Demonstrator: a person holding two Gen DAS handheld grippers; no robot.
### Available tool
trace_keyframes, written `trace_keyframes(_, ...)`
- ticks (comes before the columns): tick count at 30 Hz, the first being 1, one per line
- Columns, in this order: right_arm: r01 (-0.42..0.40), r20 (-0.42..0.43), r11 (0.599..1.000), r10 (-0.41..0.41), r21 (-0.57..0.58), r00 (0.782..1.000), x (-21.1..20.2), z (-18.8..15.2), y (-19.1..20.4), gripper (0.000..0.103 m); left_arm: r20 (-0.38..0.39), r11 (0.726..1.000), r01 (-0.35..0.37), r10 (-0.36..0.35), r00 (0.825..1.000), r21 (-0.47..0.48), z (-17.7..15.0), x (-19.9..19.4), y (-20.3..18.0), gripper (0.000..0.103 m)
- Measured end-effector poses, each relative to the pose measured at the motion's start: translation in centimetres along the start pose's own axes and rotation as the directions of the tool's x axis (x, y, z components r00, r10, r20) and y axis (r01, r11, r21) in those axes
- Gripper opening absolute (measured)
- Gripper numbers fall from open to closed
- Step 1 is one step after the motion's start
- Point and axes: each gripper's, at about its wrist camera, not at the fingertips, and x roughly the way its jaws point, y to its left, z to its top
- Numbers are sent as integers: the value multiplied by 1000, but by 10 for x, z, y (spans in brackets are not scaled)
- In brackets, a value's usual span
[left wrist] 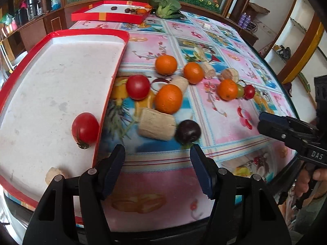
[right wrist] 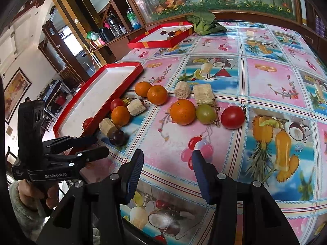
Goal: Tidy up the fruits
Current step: 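Withdraw both open tools from the tray back toward the fruits, then grasp a beige cylinder with the left tool while the right grasps the dark plum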
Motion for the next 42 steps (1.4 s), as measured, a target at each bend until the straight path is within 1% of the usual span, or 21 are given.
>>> trace_keyframes(2, -8, 0, 1000, 8, -5, 1000, 1, 0, 3, 51, -5, 1000, 7, -7, 1000, -16, 3, 1, 8, 65)
trace_keyframes(4, -26, -4, 1000, 26, -17, 1000, 3, 1, 9, 52, -10, 998, 53, -54, 999, -38, 4, -2, 13, 65)
trace_keyframes(6, -52, -20, 997, 51, -48, 998, 8, 2, 20, 51, -13, 997, 65, -66, 998, -35, 4, -4, 15, 65)
trace_keyframes(9, -100, -46, 988, 95, -119, 994, 19, 5, 45, 46, -16, 998, 62, -62, 998, 2, 2, -8, 14, 65)
trace_keyframes(10, -115, -58, 983, 107, -143, 992, 24, 6, 54, 40, -15, 998, 57, -57, 998, 18, 0, -9, 12, 65)
trace_keyframes(13, -139, -103, 971, 121, -196, 987, 45, 10, 75, 36, -11, 998, 27, -27, 1000, 62, -2, -10, 8, 55)
trace_keyframes(14, -146, -121, 968, 122, -206, 985, 53, 11, 80, 34, -12, 997, 24, -23, 1000, 69, -3, -9, 6, 55)
trace_keyframes(16, -154, -153, 965, 123, -213, 981, 66, 14, 85, 33, -16, 997, 13, -12, 1000, 75, -3, -7, 6, 47)
trace_keyframes(17, -145, -160, 966, 112, -215, 981, 71, 16, 87, 33, -19, 997, 10, -9, 1000, 76, -3, -6, 6, 47)
trace_keyframes(19, -114, -149, 965, 80, -235, 986, 73, 22, 89, 33, -20, 998, 20, -19, 1000, 62, -1, -6, 8, 47)
trace_keyframes(22, -127, -164, 963, 89, -236, 982, 76, 27, 86, 35, -22, 998, 16, -14, 1000, 60, 2, -4, 8, 47)
trace_keyframes(24, -97, -173, 965, 56, -242, 983, 81, 30, 84, 36, -26, 998, 27, -25, 999, 65, 3, -4, 6, 47)
trace_keyframes(27, -80, -178, 967, 37, -243, 983, 87, 32, 81, 35, -24, 996, 20, -18, 1000, 82, 1, -4, 1, 47)
trace_keyframes(29, -68, -165, 968, 27, -244, 986, 89, 32, 79, 28, -26, 997, 21, -19, 999, 81, 2, -3, 0, 47)
trace_keyframes(31, -73, -162, 970, 35, -231, 986, 88, 33, 76, 28, -26, 997, 20, -18, 1000, 78, 4, -1, -1, 47)
trace_keyframes(33, -53, -143, 974, 21, -220, 989, 83, 31, 72, 28, -20, 997, 18, -16, 1000, 81, 9, 1, -4, 47)
trace_keyframes(35, -52, -142, 978, 23, -203, 990, 77, 27, 66, 28, -22, 996, 16, -14, 1000, 86, 14, 5, -7, 47)
trace_keyframes(40, -36, -134, 984, 13, -173, 991, 65, 20, 55, 28, -27, 993, 6, -3, 1000, 114, 21, 18, -16, 47)
trace_keyframes(41, -33, -130, 985, 11, -168, 991, 63, 20, 53, 28, -17, 992, -6, 8, 1000, 126, 21, 18, -18, 44)
trace_keyframes(42, -32, -128, 986, 11, -164, 992, 62, 20, 52, 28, -11, 991, -16, 17, 1000, 136, 20, 18, -19, 38)
